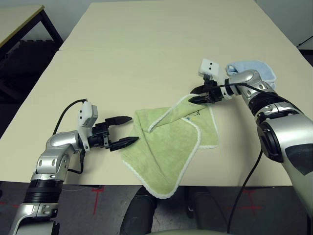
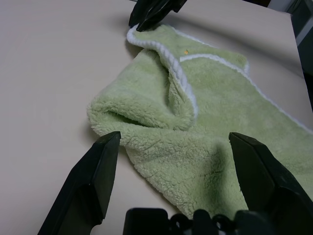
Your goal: Fold the towel and set it aside.
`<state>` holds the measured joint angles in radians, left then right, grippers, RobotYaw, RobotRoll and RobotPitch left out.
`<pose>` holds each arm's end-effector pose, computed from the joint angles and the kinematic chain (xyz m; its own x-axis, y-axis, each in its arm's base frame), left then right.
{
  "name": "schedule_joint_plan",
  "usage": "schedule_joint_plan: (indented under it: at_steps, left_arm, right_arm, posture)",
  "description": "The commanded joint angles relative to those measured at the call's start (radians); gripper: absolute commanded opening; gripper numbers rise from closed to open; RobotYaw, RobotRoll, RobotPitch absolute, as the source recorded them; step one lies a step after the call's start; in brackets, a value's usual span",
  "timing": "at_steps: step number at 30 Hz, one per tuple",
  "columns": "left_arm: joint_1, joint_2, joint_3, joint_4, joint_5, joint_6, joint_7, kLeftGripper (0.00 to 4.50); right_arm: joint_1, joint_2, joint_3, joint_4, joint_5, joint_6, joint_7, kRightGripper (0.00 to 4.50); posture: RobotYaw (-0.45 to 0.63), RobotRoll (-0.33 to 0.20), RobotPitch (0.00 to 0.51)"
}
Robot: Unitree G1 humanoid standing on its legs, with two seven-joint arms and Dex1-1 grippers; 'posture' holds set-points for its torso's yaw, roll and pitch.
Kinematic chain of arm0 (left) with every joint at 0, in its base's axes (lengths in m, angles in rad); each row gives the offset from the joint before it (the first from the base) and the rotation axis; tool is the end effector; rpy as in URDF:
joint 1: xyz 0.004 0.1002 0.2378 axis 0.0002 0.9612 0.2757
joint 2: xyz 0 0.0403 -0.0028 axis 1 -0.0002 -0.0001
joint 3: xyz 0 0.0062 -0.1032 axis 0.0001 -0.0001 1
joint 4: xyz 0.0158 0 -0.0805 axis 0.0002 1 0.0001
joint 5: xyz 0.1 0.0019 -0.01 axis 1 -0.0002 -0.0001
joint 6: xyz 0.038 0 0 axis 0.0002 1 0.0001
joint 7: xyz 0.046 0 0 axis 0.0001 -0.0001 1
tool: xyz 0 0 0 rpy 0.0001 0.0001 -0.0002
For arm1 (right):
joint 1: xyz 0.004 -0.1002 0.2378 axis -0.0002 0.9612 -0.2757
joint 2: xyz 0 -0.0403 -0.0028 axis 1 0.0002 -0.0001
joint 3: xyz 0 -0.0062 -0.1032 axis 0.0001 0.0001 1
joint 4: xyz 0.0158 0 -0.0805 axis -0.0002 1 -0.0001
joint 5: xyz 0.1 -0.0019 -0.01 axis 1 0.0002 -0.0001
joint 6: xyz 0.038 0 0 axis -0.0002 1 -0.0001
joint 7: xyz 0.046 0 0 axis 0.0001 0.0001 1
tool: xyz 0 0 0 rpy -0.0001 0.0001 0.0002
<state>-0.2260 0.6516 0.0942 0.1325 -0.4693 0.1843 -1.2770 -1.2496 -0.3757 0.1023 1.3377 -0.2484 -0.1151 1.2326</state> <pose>0.2418 0.2816 0.1168 0.4002 -0.9043 -0.1482 0.9158 0.4006 0.0289 0.3772 -0.1903 0.1929 0.3627 0.7408 -0.5654 -0.9319 0.2838 -0.2259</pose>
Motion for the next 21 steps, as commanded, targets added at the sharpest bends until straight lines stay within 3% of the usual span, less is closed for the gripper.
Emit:
schedule_joint_plan:
  at_steps: [1, 11, 21]
  left_arm:
    - [0.006, 0.010, -0.007, -0.005, 0.006, 0.000, -0.002, 4.50]
    - [-0.033, 0.007, -0.019, 0.037, 0.018, -0.011, -0.016, 4.50]
    - [-0.034, -0.009, -0.040, 0.036, 0.018, -0.015, -0.009, 4.50]
  right_arm:
    - [-0.018, -0.013, -0.015, 0.005, 0.015, 0.002, 0.010, 0.07]
    - [-0.017, -0.054, -0.029, 0.000, 0.031, -0.006, 0.018, 0.07]
    - [-0.025, -0.037, -0.010, 0.003, 0.011, -0.014, 0.006, 0.07]
  posture:
    - [0.09, 0.000, 0.173]
    - [0.07, 0.000, 0.162]
    - [0.08, 0.000, 0.174]
